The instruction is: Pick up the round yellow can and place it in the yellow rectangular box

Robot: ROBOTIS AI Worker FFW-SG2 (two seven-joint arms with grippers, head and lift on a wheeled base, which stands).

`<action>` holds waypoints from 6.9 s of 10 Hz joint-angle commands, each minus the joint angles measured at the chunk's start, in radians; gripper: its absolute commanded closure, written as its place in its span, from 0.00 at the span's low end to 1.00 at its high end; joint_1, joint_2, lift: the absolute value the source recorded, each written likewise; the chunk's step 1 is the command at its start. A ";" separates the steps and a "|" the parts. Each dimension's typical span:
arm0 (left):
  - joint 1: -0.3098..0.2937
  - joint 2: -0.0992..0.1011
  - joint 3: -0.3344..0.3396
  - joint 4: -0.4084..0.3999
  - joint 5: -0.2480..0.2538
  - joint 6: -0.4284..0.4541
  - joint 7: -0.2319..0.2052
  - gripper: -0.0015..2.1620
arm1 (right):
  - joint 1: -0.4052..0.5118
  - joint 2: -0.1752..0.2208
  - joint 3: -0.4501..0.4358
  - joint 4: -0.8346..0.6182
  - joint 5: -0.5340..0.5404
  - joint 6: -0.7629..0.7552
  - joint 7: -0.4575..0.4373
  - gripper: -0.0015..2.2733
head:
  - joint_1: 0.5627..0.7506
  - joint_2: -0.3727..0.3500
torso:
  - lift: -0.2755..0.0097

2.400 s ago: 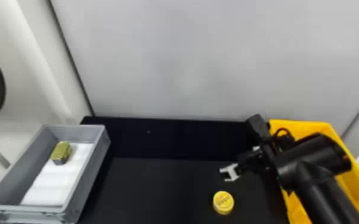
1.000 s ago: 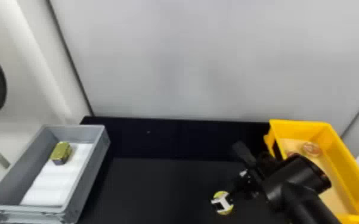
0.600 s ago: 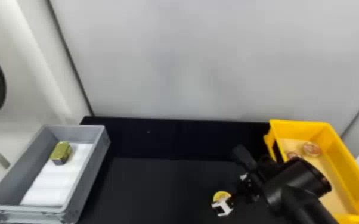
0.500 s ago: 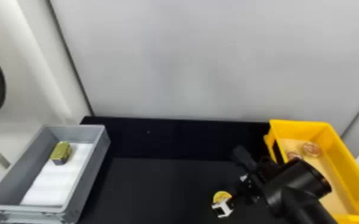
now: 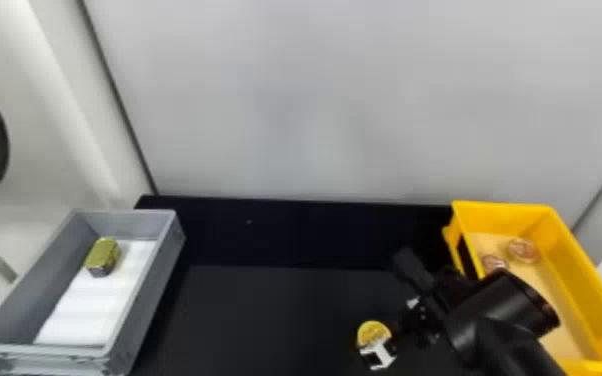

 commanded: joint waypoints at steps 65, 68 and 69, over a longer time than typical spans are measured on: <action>0.069 0.002 0.079 -0.071 -0.003 0.053 0.000 0.06 | -0.103 -0.227 -0.472 -1.062 -0.064 -0.054 -0.809 0.06 | 0.53 0.59 | 0.93; 0.060 0.008 0.086 -0.074 -0.003 0.051 0.000 0.06 | -0.283 -0.274 -0.351 -1.070 -0.098 -0.211 -0.911 0.06 | 0.53 0.59 | 0.93; 0.060 0.015 0.097 -0.081 -0.005 0.050 0.000 0.06 | -0.333 -0.299 -0.309 -1.073 -0.105 -0.254 -0.941 0.06 | 0.53 0.59 | 0.93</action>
